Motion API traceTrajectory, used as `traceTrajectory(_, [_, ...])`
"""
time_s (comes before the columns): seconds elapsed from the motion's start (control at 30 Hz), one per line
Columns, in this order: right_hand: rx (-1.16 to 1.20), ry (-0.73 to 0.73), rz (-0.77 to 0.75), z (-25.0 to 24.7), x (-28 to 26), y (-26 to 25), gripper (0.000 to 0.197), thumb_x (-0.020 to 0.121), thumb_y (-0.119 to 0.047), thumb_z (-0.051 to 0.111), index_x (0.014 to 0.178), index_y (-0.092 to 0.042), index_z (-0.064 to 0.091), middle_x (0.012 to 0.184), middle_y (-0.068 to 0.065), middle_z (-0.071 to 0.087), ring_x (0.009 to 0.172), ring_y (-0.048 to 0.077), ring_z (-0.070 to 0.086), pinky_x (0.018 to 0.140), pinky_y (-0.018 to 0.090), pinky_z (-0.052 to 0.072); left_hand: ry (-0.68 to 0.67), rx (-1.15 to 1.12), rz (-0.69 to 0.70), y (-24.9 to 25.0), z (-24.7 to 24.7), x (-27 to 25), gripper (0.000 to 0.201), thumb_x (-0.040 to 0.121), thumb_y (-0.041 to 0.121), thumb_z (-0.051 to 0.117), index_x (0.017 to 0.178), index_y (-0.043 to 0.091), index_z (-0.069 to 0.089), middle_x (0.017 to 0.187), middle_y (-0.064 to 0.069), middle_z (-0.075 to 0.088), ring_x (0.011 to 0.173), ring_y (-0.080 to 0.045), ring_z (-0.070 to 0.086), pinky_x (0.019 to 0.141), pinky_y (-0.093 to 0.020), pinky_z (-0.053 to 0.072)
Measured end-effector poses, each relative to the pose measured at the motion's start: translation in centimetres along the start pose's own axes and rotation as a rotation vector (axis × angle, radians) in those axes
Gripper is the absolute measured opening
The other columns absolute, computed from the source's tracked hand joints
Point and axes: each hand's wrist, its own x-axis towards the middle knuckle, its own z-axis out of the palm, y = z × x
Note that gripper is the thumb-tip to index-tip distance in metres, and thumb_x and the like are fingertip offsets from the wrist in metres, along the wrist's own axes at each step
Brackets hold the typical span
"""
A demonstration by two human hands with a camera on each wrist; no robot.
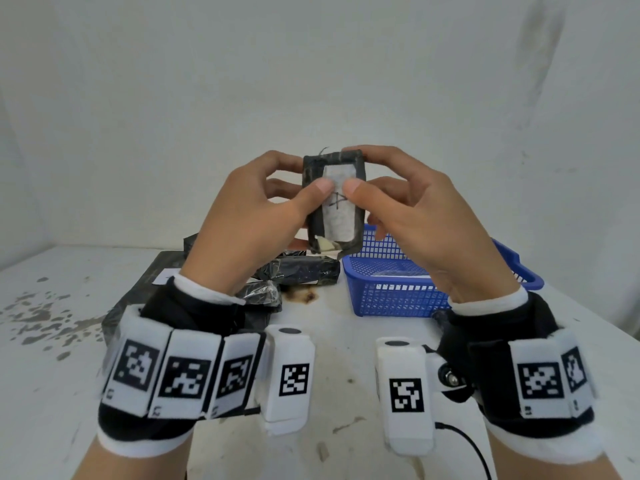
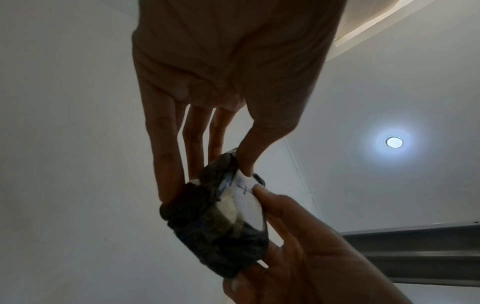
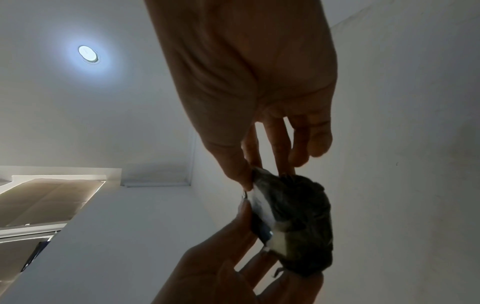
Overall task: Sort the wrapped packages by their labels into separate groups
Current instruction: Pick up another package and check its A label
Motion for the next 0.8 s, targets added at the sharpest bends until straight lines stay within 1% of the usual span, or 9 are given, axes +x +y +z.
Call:
traceTrajectory(0.1, [-0.015, 0.015, -0.002, -0.20, -0.09, -0.16, 0.020, 0.093, -0.035, 0.067, 0.113, -0.038, 0.067, 0.069, -0.012, 0.072, 0.059, 0.008, 0.051, 0.058, 0.016, 0.042, -0.006, 0.000, 0.018, 0.02, 0.18, -0.11, 0.023, 0.090, 0.024, 0.067, 0.113, 0.021, 0.065, 0.092, -0.005, 0.072, 0.069, -0.014, 0.073, 0.056, -0.030, 0.059])
traceTrajectory(0.17, [0.002, 0.033, -0.011, -0.39, -0.18, -0.31, 0.015, 0.094, -0.031, 0.067, 0.108, -0.036, 0.068, 0.057, -0.013, 0.064, 0.051, 0.006, 0.044, 0.053, 0.015, 0.040, -0.014, 0.004, 0.022, 0.01, 0.35, -0.10, 0.023, 0.090, 0.026, 0.066, 0.113, 0.023, 0.067, 0.094, -0.006, 0.072, 0.071, -0.014, 0.073, 0.057, -0.031, 0.059])
traceTrajectory(0.23, [0.026, 0.045, -0.018, -0.60, -0.26, -0.46, 0.013, 0.094, -0.028, 0.067, 0.106, -0.033, 0.069, 0.052, -0.013, 0.061, 0.046, 0.005, 0.043, 0.050, 0.016, 0.040, -0.022, 0.002, 0.024, 0.06, 0.40, -0.12, 0.020, 0.091, 0.028, 0.064, 0.110, 0.022, 0.068, 0.098, -0.006, 0.072, 0.072, -0.015, 0.073, 0.061, -0.034, 0.061])
traceTrajectory(0.3, [0.038, 0.045, -0.023, -0.76, -0.33, -0.52, 0.015, 0.094, -0.029, 0.067, 0.108, -0.032, 0.070, 0.057, -0.011, 0.064, 0.044, 0.004, 0.046, 0.047, 0.017, 0.041, -0.019, 0.036, 0.051, -0.05, 0.33, -0.07, 0.019, 0.092, 0.028, 0.064, 0.110, 0.025, 0.069, 0.099, -0.003, 0.072, 0.075, -0.018, 0.073, 0.067, -0.039, 0.062])
traceTrajectory(0.4, [0.072, 0.007, -0.008, -0.69, -0.33, -0.48, 0.025, 0.094, -0.028, 0.067, 0.118, -0.034, 0.067, 0.085, -0.004, 0.076, 0.047, 0.016, 0.062, 0.044, 0.025, 0.047, -0.022, 0.041, 0.073, -0.13, 0.21, -0.11, 0.021, 0.091, 0.028, 0.065, 0.111, 0.029, 0.067, 0.099, 0.000, 0.071, 0.080, -0.018, 0.073, 0.069, -0.039, 0.062])
traceTrajectory(0.5, [0.139, -0.009, 0.056, -0.44, -0.21, -0.48, 0.032, 0.093, -0.030, 0.068, 0.125, -0.031, 0.065, 0.105, -0.002, 0.076, 0.061, 0.031, 0.073, 0.056, 0.030, 0.058, -0.028, -0.025, 0.068, 0.10, 0.19, -0.20, 0.019, 0.090, 0.034, 0.063, 0.108, 0.029, 0.069, 0.102, -0.003, 0.072, 0.089, -0.019, 0.072, 0.074, -0.038, 0.061])
traceTrajectory(0.57, [0.169, -0.005, 0.068, -0.33, -0.15, -0.46, 0.027, 0.093, -0.032, 0.067, 0.119, -0.026, 0.069, 0.109, -0.001, 0.074, 0.065, 0.035, 0.074, 0.061, 0.033, 0.060, -0.024, -0.069, 0.069, 0.26, 0.16, -0.23, 0.015, 0.092, 0.031, 0.061, 0.104, 0.026, 0.070, 0.101, -0.004, 0.072, 0.092, -0.020, 0.071, 0.075, -0.035, 0.061])
traceTrajectory(0.7, [0.157, -0.008, 0.059, -0.33, -0.01, -0.11, 0.016, 0.095, -0.024, 0.066, 0.110, -0.024, 0.072, 0.113, 0.004, 0.072, 0.071, 0.037, 0.074, 0.074, 0.041, 0.063, -0.027, -0.104, 0.055, 0.22, 0.26, -0.09, 0.016, 0.093, 0.021, 0.062, 0.106, 0.018, 0.071, 0.101, -0.004, 0.073, 0.096, -0.022, 0.070, 0.080, -0.035, 0.060])
traceTrajectory(0.8, [0.148, -0.017, 0.044, -0.42, 0.00, -0.07, 0.017, 0.094, -0.022, 0.068, 0.111, -0.023, 0.073, 0.111, 0.002, 0.072, 0.073, 0.035, 0.074, 0.078, 0.041, 0.063, -0.017, -0.123, 0.052, 0.20, 0.22, -0.02, 0.015, 0.092, 0.017, 0.062, 0.104, 0.015, 0.072, 0.103, -0.007, 0.072, 0.098, -0.025, 0.069, 0.082, -0.036, 0.060])
